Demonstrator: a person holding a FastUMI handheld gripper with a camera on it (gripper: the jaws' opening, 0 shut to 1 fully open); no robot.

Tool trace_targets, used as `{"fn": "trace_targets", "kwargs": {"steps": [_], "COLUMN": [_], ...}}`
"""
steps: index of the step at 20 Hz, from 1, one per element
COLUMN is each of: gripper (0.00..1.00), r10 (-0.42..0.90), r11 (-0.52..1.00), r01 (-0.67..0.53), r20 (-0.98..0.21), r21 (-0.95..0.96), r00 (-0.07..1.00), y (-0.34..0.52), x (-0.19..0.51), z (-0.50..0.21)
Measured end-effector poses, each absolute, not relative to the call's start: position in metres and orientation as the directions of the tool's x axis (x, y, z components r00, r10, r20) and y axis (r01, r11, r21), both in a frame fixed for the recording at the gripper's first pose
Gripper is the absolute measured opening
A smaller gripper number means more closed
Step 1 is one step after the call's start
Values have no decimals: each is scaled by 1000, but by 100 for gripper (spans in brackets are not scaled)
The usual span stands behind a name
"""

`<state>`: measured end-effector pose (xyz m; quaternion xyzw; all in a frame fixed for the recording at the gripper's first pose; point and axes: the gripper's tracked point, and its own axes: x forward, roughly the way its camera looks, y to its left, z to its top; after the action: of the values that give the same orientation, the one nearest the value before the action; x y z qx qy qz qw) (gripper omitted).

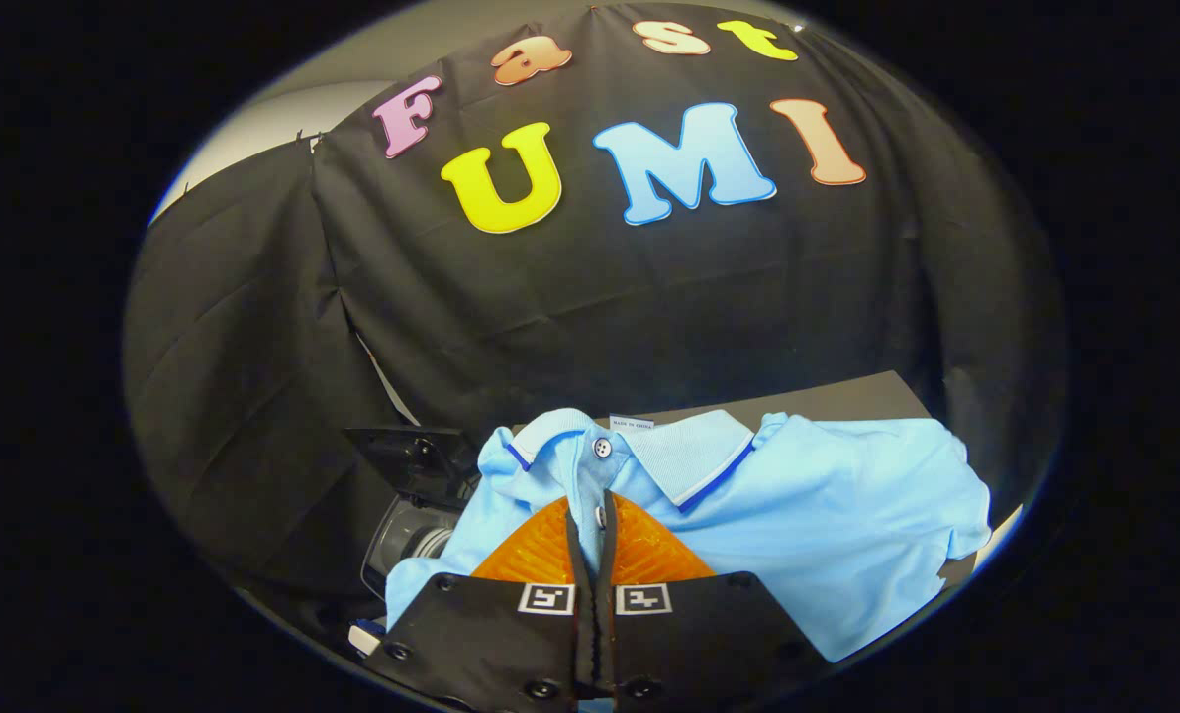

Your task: Put the clothes into the washing machine and then close the washing machine lid.

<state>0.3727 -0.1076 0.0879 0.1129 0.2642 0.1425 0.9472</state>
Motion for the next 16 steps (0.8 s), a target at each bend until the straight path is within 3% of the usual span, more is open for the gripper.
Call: {"fn": "trace_targets", "kwargs": {"steps": [5, 16], "gripper": [1, 1], "r10": [402, 453], "r11": [901, 881], "r01": [-279, -345], "r20": [-398, -374], "r21": [331, 323], "r00": [824, 809], "y": [-54, 56], "x": [360, 341], "z": [115, 133]}}
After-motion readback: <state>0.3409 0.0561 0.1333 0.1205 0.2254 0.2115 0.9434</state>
